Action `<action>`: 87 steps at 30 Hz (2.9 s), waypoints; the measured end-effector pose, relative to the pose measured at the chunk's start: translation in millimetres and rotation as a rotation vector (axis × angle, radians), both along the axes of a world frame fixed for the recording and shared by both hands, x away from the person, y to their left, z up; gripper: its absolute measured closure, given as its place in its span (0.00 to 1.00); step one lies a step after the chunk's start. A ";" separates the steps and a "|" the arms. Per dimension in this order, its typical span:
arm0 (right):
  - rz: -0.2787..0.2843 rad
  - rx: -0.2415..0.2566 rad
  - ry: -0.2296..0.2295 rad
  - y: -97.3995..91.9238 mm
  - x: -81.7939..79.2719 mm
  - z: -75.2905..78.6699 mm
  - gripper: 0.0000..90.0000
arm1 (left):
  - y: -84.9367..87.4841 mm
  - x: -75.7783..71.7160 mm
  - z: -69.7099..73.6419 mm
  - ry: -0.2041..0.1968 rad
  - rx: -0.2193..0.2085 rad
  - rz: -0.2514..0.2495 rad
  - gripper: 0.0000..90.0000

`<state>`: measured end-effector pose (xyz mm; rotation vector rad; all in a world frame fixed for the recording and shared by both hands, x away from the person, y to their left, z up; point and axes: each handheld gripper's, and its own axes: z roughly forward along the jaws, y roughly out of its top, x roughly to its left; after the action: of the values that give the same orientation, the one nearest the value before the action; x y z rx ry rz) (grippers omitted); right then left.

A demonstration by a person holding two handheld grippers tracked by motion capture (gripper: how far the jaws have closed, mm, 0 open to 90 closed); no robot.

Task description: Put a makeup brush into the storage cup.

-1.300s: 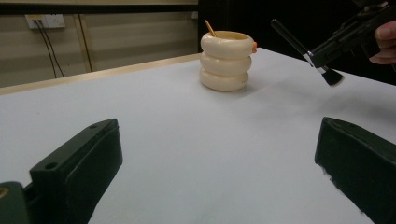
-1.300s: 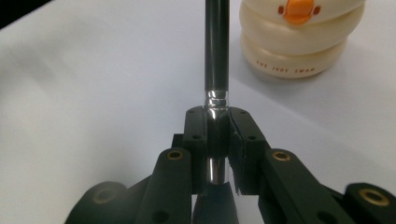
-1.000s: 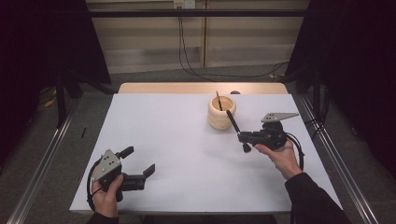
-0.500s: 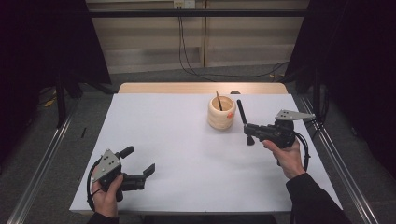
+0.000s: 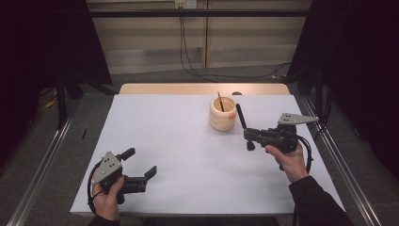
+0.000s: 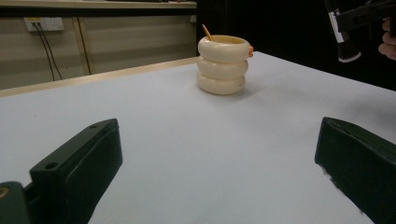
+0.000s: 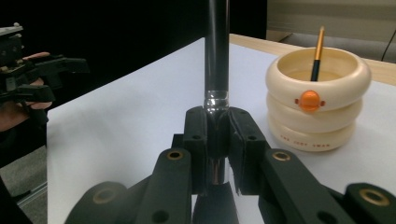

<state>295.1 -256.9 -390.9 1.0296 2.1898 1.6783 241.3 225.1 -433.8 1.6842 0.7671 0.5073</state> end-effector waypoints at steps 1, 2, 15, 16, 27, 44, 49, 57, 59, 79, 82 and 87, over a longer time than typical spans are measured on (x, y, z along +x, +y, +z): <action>0.007 0.001 -0.003 1.1 -0.7 0.7 0.88 | -0.2 0.0 -0.1 0.003 -0.004 -0.003 0.01; 0.011 0.000 -0.003 2.3 -1.5 1.3 0.88 | 0.1 0.1 -0.1 0.002 -0.002 -0.003 0.01; 0.120 -0.062 0.003 32.9 -5.2 2.9 0.88 | 1.0 0.6 -0.1 0.002 0.007 -0.007 0.01; 0.126 -0.063 0.005 33.4 -5.5 3.4 0.88 | 1.1 0.9 -0.2 0.000 0.005 -0.012 0.01; 0.220 -0.145 0.026 52.2 -7.7 9.1 0.88 | 0.6 2.1 -0.7 0.003 0.010 -0.011 0.01; 0.311 -0.331 0.110 71.3 -5.5 8.7 0.88 | -0.5 2.7 -1.2 0.005 0.010 -0.016 0.01; 0.339 -0.372 0.144 76.5 -2.7 13.7 0.88 | 0.1 3.3 -1.4 0.006 0.014 -0.016 0.01; 0.378 -0.483 0.193 90.6 2.3 18.4 0.88 | 0.1 2.8 -1.1 0.004 0.008 -0.019 0.01; 0.375 -0.488 0.206 91.7 4.7 17.9 0.88 | 0.4 2.9 -1.3 0.005 0.010 -0.020 0.01; 0.468 -0.721 0.271 113.9 0.3 12.1 0.88 | 0.4 4.0 -1.6 0.003 0.017 -0.032 0.01; 0.489 -0.741 0.262 116.9 -0.5 11.9 0.88 | 0.4 4.2 -1.8 0.005 0.014 -0.029 0.01; 0.451 -0.800 0.308 121.5 0.0 7.3 0.88 | 0.5 3.9 -1.4 0.004 0.016 -0.029 0.01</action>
<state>295.1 -135.4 -383.6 0.6136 3.0483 0.5927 245.2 225.6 -435.3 1.7097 0.7423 0.4909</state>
